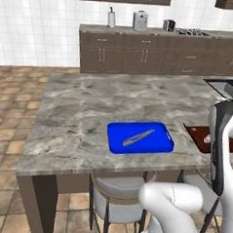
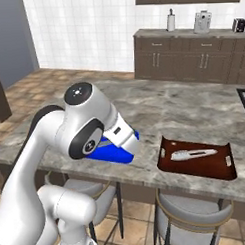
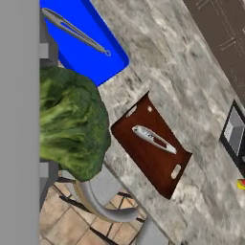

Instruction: Gather the broccoli and carrot from the fridge and place them on a tray on the dining counter. Then gather the fish and chicken drumstick from the fridge and place them on the other tray.

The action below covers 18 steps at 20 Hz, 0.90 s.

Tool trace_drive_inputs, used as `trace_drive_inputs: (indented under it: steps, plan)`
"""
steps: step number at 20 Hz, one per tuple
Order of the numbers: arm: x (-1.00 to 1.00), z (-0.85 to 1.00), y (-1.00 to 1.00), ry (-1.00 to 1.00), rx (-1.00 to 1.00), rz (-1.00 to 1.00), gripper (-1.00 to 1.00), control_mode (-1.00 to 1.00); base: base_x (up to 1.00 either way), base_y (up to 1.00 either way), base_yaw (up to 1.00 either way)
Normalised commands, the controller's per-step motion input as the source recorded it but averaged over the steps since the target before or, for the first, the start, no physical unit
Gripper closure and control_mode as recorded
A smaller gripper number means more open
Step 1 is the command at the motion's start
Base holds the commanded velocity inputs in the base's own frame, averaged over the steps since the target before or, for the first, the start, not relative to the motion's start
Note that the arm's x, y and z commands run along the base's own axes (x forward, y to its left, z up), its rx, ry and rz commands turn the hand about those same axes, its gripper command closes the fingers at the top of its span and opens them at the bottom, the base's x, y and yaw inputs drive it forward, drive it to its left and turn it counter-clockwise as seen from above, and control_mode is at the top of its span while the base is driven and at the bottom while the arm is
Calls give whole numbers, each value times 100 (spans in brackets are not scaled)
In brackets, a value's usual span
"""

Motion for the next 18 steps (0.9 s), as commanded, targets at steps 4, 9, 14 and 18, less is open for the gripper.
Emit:
trace_drive_inputs:
  steps: [4,9,14,18]
  plan:
    - [0,0,0,0,0,0,100,100,64,39,-13]
    - [86,-32,60,14,-6,-1,100,-100,0,0,0]
    - [79,-24,61,13,0,6,100,-100,0,0,0]
    - [62,-41,34,13,0,16,100,-100,0,0,0]
